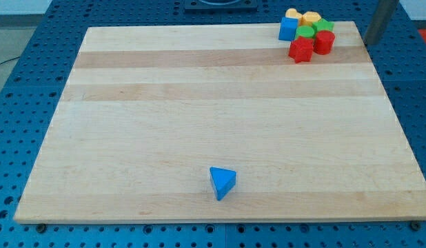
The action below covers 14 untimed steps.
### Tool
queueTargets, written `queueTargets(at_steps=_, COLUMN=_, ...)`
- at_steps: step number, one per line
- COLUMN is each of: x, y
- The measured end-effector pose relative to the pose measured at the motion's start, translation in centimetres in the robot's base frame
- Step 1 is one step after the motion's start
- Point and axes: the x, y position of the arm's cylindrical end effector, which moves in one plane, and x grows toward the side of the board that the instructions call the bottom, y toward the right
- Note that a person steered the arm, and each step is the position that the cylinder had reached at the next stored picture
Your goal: Move the blue triangle to the top left of the board
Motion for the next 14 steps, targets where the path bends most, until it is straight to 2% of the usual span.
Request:
queueTargets(at_steps=1, x=5.3, y=0.0)
queueTargets(at_steps=2, x=15.2, y=-3.3)
queueTargets(at_steps=3, x=24.5, y=-10.0)
queueTargets(at_steps=4, x=31.6, y=-16.9)
queueTargets(at_steps=5, x=33.5, y=-21.9)
queueTargets(at_steps=7, x=33.6, y=-30.3)
queueTargets(at_steps=9, x=32.2, y=-35.4)
queueTargets(at_steps=10, x=30.5, y=-35.5)
queueTargets(at_steps=11, x=28.7, y=-32.3)
queueTargets(at_steps=12, x=24.5, y=-32.4)
queueTargets(at_steps=13, x=22.3, y=-36.0)
queueTargets(at_steps=14, x=23.3, y=-38.0)
